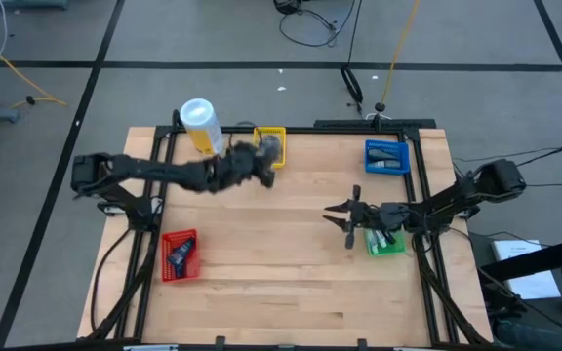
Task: Pick & Place Travel size toiletries
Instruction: Put the hairbrush into the yellow bin
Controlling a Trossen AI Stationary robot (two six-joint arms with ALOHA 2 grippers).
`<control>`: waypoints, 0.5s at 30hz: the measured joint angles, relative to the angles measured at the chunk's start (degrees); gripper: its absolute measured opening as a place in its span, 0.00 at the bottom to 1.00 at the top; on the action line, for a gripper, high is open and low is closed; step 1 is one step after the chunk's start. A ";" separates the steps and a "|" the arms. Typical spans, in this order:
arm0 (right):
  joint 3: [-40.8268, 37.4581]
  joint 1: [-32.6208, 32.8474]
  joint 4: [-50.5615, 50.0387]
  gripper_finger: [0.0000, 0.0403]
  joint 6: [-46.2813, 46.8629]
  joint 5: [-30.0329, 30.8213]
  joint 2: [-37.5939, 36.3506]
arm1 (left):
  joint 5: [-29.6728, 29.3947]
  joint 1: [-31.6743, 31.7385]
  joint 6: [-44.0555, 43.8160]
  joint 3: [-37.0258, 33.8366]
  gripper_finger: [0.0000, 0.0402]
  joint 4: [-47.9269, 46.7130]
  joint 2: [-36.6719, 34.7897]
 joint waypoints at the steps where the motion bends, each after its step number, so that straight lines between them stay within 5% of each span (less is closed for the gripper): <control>1: -0.40 0.00 1.25 0.24 -0.02 0.65 0.37 | 1.68 2.55 -0.86 -0.05 0.05 -0.37 0.15; 6: -1.36 -0.04 2.77 0.22 -0.23 2.80 0.49 | 7.08 11.22 -5.25 -0.16 0.13 2.20 4.06; 15: -1.37 -0.04 3.24 0.22 -0.37 2.63 0.49 | 13.79 16.04 -5.32 -0.07 0.15 17.76 12.41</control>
